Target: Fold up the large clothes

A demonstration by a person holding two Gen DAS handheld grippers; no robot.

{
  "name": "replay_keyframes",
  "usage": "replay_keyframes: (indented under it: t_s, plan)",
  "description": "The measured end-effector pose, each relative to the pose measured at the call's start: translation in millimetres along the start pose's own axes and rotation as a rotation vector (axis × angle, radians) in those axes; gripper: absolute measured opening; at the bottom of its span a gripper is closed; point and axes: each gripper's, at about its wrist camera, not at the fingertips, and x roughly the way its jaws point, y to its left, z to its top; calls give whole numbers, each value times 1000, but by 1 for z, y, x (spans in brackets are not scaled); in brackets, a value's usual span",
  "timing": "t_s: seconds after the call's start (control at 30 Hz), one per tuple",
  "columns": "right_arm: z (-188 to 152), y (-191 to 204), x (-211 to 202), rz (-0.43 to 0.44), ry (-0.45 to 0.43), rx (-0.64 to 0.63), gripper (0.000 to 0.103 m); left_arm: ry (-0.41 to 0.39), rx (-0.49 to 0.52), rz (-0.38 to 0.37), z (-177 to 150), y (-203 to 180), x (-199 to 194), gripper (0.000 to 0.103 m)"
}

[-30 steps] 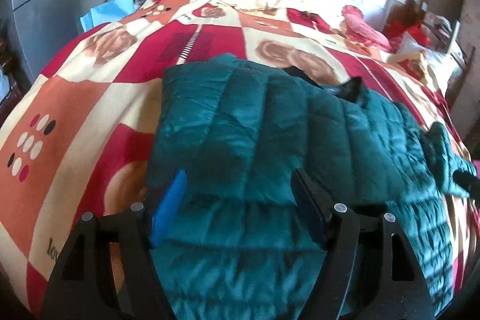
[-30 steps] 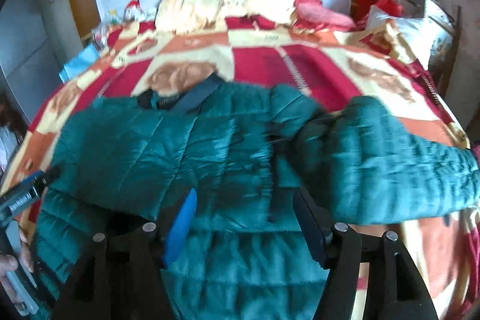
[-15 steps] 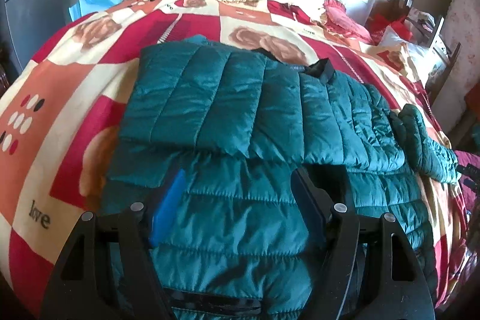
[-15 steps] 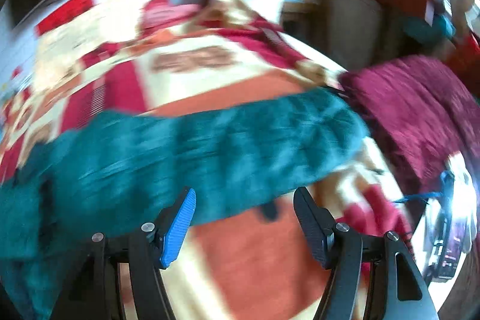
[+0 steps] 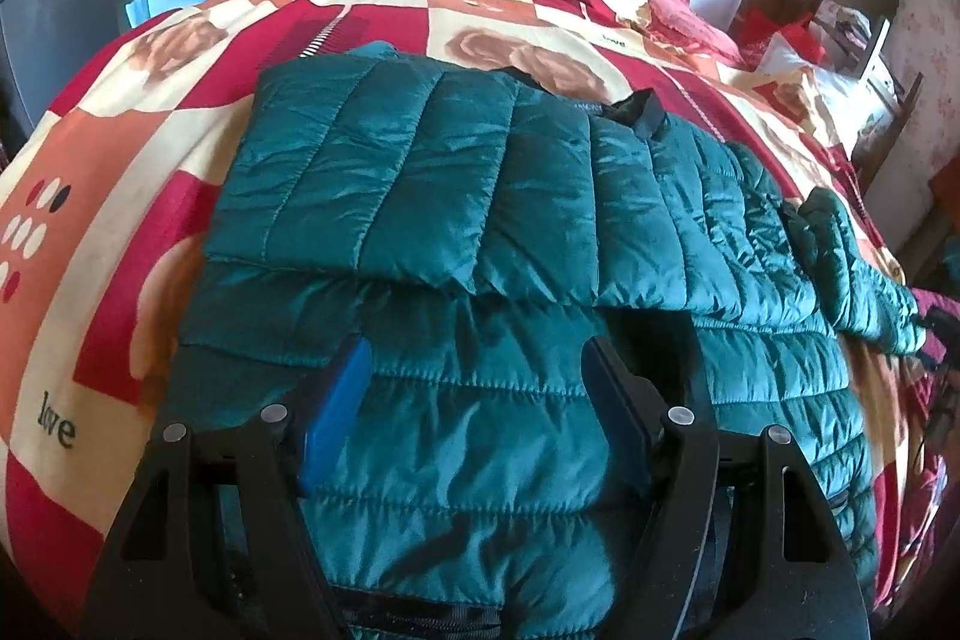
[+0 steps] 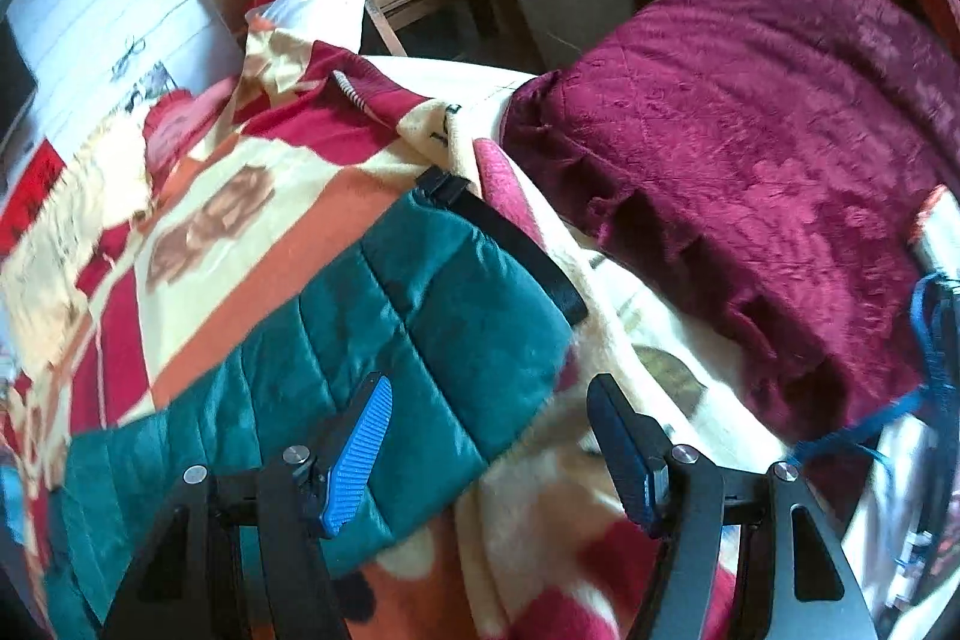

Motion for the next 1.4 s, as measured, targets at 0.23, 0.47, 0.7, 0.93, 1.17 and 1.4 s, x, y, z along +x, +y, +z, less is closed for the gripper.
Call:
replay_keyframes:
  t_s: [0.23,0.47,0.7,0.93,1.17,1.4]
  plan:
    - [11,6,20,19,-3,-13,40,9,14,24,-1,1,4,73]
    - [12,19,-28,144,-99,-92,13,-10,-23,11,2,11,-4,73]
    - [-8,89,-126,410,-170,-294,13,-36,-31,23,4,18,-17,73]
    - [-68,189,-166,579,-90,-518,13,-35,-23,64,5,31,-23,73]
    - [-155,298,-173,704,49,-727,13,-47,-38,72,5,50,-30,73]
    - [-247,396,-156,783,174,-842,13,-44,-100,70,5,80,-28,73]
